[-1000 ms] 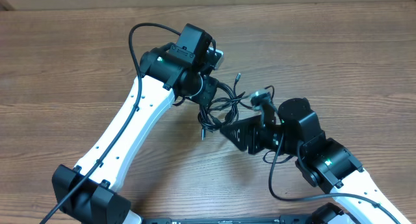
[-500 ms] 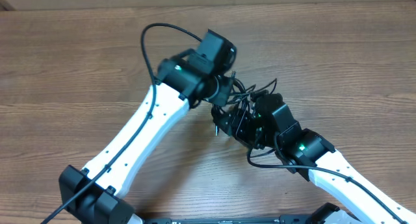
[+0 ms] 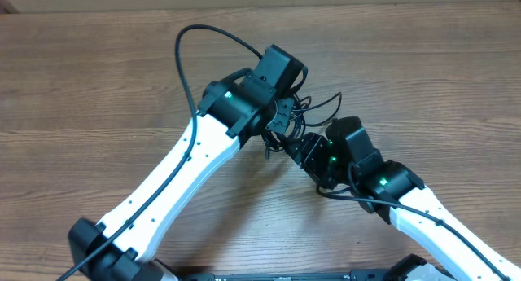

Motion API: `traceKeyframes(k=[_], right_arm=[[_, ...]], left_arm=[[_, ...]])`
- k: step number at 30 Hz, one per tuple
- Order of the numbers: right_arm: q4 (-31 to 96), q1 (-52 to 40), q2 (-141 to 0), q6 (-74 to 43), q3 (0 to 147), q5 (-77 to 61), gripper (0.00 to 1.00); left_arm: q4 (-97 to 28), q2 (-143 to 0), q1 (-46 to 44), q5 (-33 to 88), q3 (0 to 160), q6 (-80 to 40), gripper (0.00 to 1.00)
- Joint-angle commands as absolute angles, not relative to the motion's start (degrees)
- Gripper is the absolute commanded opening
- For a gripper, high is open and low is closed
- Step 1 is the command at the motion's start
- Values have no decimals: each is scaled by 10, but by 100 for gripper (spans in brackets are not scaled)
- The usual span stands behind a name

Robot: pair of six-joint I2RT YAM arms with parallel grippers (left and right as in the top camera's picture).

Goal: Untangle cables

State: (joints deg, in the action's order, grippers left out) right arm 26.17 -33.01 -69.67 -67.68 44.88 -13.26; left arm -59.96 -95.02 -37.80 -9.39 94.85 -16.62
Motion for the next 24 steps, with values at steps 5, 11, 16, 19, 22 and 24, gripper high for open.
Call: traceKeyframes(k=[5,11,16,19,22,24], right_arm=[[263,-351,-714,-652,451,-130,61],[255,-349,-686,-604,451,-168,61],[256,-349,-576,-595,451,-153,66],[243,-349,-583,-595,451,-120,66],[243,-349,-612,-595,451,-115,66],[240,-347,-630,-598,451,-92,66]], left_arm=[[-580,-891,-380,-57,954,-195,4],[-592,-885,-379,-78,954,-191,5],[-587,-885,-380,-86,954,-189,4],[-578,-885,-380,-57,954,-189,4],[-580,-885,-380,-48,954,-189,4],[-584,-885,-380,-43,954,-189,4]])
